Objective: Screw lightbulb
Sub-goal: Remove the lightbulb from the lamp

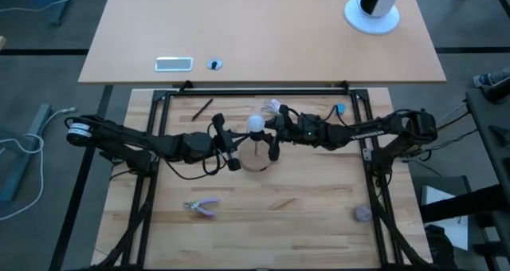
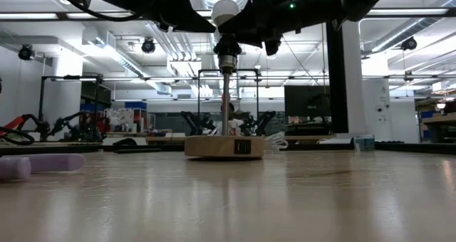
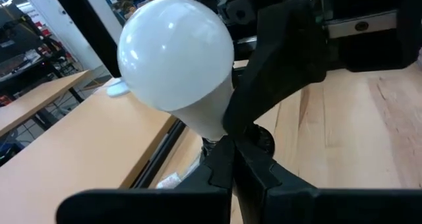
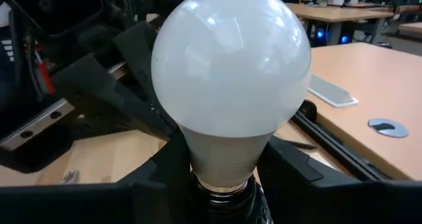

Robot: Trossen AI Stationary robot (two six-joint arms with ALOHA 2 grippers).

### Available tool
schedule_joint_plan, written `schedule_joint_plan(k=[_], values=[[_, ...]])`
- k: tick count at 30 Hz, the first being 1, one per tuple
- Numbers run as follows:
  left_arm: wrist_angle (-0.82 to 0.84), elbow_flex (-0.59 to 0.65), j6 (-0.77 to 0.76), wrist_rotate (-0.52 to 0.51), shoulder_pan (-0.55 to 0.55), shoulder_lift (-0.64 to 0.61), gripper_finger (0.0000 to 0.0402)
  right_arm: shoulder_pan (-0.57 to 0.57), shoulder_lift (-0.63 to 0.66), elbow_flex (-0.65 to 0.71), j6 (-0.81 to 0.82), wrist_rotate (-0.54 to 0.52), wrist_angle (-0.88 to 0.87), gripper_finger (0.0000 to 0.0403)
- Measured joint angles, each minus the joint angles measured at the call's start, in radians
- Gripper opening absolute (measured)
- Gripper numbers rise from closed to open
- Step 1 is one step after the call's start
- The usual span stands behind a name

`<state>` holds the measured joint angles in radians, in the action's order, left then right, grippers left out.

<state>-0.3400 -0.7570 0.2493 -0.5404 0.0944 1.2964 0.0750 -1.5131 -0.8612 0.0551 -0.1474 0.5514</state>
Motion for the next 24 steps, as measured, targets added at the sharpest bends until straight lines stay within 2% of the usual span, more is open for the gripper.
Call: schedule_joint_plan(k=[6, 10, 17, 24], values=[[-0.002, 0.0, 0.0, -0.044, 0.0, 0.0, 0.0, -0.005, 0.001, -0.002, -0.05, 0.005, -0.043, 0.0143], [-0.006, 0.0, 0.005, -0.087, -0.003, 0.0, 0.0, -0.013, 0.01, -0.004, -0.084, 0.003, -0.082, 0.0163], [-0.058, 0.0, 0.04, -0.078, -0.02, 0.0, 0.0, -0.018, 0.073, 0.0, -0.059, -0.013, -0.234, 0.0201], [-0.073, 0.0, 0.056, -0.068, -0.024, 0.0, 0.0, -0.018, 0.121, 0.001, -0.054, -0.013, -0.233, 0.0204]])
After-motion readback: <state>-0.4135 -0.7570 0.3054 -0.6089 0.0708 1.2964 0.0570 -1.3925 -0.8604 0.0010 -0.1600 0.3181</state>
